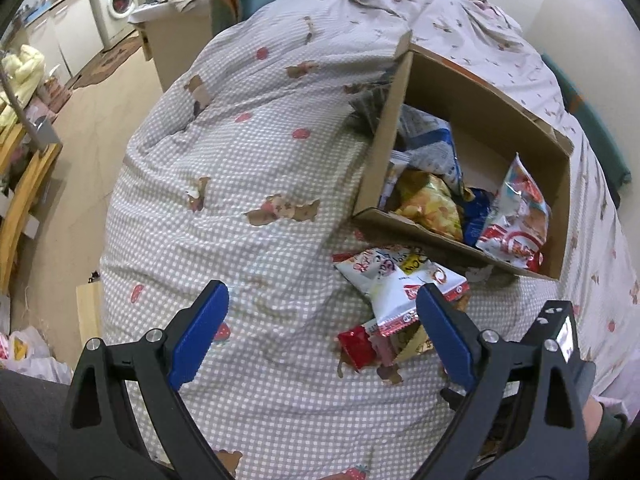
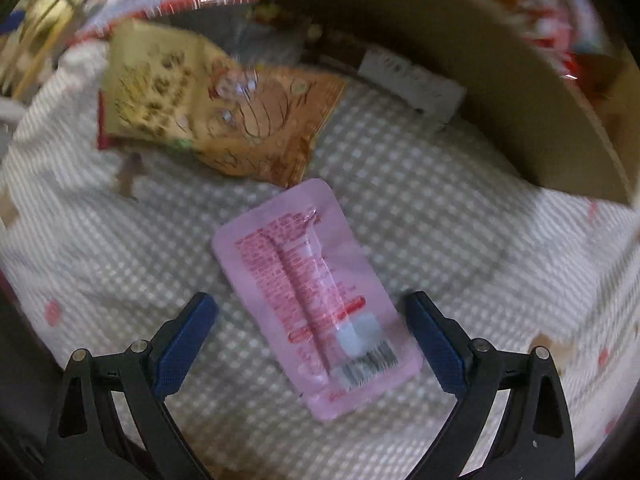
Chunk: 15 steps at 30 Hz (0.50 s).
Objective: Organize snacks
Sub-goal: 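Grasp the pink sausage packet with the right gripper while the left grasps the peanut bag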
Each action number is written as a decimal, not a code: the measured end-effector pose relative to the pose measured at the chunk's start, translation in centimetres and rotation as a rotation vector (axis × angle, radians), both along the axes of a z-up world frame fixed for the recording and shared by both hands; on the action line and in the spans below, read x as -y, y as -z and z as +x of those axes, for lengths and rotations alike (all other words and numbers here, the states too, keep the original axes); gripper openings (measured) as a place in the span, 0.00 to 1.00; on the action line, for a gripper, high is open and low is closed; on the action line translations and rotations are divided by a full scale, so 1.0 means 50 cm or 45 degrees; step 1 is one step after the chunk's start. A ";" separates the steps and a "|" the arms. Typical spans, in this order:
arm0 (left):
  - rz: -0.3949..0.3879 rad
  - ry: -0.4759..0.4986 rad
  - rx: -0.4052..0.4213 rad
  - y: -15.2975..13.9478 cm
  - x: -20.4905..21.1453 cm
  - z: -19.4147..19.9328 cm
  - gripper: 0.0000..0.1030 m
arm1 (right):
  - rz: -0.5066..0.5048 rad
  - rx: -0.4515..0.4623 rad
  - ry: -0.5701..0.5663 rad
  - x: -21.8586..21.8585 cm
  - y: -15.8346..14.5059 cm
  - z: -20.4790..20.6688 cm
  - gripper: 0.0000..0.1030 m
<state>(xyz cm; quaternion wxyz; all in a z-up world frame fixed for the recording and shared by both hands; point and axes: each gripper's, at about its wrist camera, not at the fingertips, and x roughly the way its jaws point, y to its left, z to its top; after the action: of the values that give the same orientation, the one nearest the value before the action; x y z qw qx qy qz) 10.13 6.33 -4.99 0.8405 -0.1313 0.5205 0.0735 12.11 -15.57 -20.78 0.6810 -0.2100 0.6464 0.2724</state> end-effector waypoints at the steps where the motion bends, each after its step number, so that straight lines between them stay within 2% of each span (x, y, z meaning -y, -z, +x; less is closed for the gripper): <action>1: 0.001 -0.006 -0.003 0.001 -0.004 0.002 0.90 | 0.013 -0.016 -0.007 0.002 0.001 0.004 0.94; 2: 0.002 -0.011 -0.008 0.003 -0.007 0.004 0.90 | 0.021 -0.021 -0.018 0.005 0.001 0.008 0.90; 4: 0.006 -0.021 -0.020 0.007 -0.012 0.007 0.90 | 0.032 -0.018 -0.017 0.017 -0.006 0.019 0.68; 6: 0.001 -0.029 -0.035 0.014 -0.017 0.010 0.90 | 0.074 -0.043 0.000 0.031 -0.019 0.028 0.58; 9: -0.004 -0.033 -0.055 0.022 -0.015 0.014 0.90 | 0.136 -0.051 0.040 0.054 -0.044 0.032 0.37; 13: 0.011 0.000 -0.069 0.032 0.005 0.016 0.90 | 0.155 -0.021 0.103 0.085 -0.067 0.032 0.25; 15: 0.017 0.016 -0.074 0.035 0.014 0.017 0.90 | 0.190 -0.016 0.116 0.092 -0.082 0.020 0.23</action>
<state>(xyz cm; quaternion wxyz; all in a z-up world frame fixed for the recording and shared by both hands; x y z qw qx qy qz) 11.00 5.62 -6.74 0.8263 -0.1202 0.5451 0.0754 13.09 -20.19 -16.68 0.7023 -0.1272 0.6375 0.2901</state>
